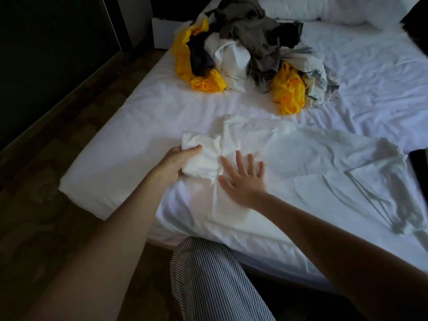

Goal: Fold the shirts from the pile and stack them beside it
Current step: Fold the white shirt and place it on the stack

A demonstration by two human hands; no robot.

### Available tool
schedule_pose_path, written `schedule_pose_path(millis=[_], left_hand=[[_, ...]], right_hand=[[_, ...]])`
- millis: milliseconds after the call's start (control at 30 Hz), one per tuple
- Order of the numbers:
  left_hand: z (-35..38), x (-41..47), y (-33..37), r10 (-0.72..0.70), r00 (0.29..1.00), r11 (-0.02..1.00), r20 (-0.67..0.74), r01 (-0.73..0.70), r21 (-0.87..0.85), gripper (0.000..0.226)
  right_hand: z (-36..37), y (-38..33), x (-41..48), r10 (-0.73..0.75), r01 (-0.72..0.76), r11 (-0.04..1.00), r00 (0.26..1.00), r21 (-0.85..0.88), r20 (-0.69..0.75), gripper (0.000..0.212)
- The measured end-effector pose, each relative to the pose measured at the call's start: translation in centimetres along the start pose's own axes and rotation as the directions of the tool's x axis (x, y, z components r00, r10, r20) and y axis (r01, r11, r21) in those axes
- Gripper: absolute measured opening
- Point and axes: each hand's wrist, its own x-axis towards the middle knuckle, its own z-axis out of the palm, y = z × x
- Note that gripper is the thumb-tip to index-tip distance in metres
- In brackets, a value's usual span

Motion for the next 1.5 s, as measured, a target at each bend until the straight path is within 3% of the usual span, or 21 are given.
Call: schedule_pose_path(millis=[100,133,200,300,433,600,667,767,833,933,1033,1133,1167,1233,1300,1400,1500], left_hand=[[1.1,0.3,0.3,0.027,0.999,0.992,-0.024,-0.03,-0.123,0.011],[1.6,0.5,0.2,0.036,0.997,0.995,-0.069,-0.042,-0.089,0.013],[2.0,1.1,-0.4,0.105,0.971,0.991,-0.215,-0.085,0.1,0.017],[0.8,1.6,-1.3,0.239,0.862,0.956,-0.447,-0.129,0.264,0.028],[-0.2,1.5,-1.8,0.349,0.753,0.887,-0.558,-0.073,0.455,0.027],[0.1,1.3,-1.4,0.247,0.821,0.948,-0.515,-0.095,0.304,0.029],[0.0,1.2,-1.3,0.232,0.838,0.958,-0.494,-0.108,0.267,0.03],[0.1,0.9,-1.9,0.254,0.838,0.944,-0.483,-0.106,0.313,0.028],[0.2,0.9,-2.5,0.29,0.833,0.934,-0.471,-0.14,0.329,0.024],[0.3,0.3,-2.6,0.299,0.84,0.949,-0.452,-0.212,0.233,0.013],[0.2,-0.2,-2.3,0.251,0.851,0.967,-0.461,-0.203,0.151,0.019],[0.3,-0.9,-0.9,0.284,0.86,0.957,-0.425,-0.282,0.068,0.018],[0.2,-1.1,-0.2,0.319,0.852,0.944,-0.415,-0.323,0.062,0.017],[0.0,-1.6,0.8,0.353,0.858,0.931,-0.372,-0.361,0.05,0.015],[0.0,-2.0,1.2,0.342,0.892,0.936,-0.295,-0.35,0.026,0.013],[0.0,-1.9,1.2,0.251,0.929,0.968,-0.271,-0.241,0.068,0.017],[-0.3,-1.7,0.5,0.16,0.96,0.963,-0.232,-0.101,0.25,0.017]], right_hand=[[-0.3,0.2,0.2,-0.003,0.003,1.0,1.0,0.012,0.019,0.056],[-0.5,0.3,0.2,-0.005,0.004,1.0,1.0,0.022,0.015,0.056],[-0.5,0.4,0.0,-0.004,0.004,0.999,1.0,0.05,-0.009,0.055],[-0.4,0.6,-0.1,0.016,-0.013,0.997,0.999,0.079,-0.045,0.052],[-0.9,1.1,0.2,0.032,-0.033,0.999,0.998,-0.017,-0.05,0.05],[-4.0,1.1,2.5,-0.108,0.085,0.992,0.951,-0.092,-0.289,0.046],[-4.0,1.2,3.6,-0.137,0.13,0.99,0.979,-0.054,-0.15,0.049],[-2.6,1.2,4.6,-0.053,0.058,0.995,0.997,-0.087,0.061,0.052],[-2.9,0.7,5.5,-0.018,0.026,0.993,0.997,-0.112,0.072,0.052],[-5.4,-1.0,6.8,-0.074,0.061,0.979,0.996,-0.193,-0.056,0.05],[-6.6,-2.8,7.2,-0.136,0.127,0.99,0.977,-0.065,-0.163,0.045],[-6.5,-5.7,7.4,-0.189,0.198,0.979,0.972,0.053,-0.138,0.042],[-6.8,-6.8,7.5,-0.185,0.205,0.964,0.975,0.169,-0.124,0.041],[-8.1,-8.5,7.4,-0.112,0.153,0.822,0.988,0.549,-0.108,0.041],[-9.3,-9.0,7.8,-0.014,0.041,0.673,0.999,0.739,-0.042,0.039],[-9.7,-8.6,8.8,-0.012,-0.021,0.827,0.998,0.561,0.055,0.026],[-9.5,-8.0,9.5,0.002,0.018,0.828,0.999,0.56,-0.035,0.02]])
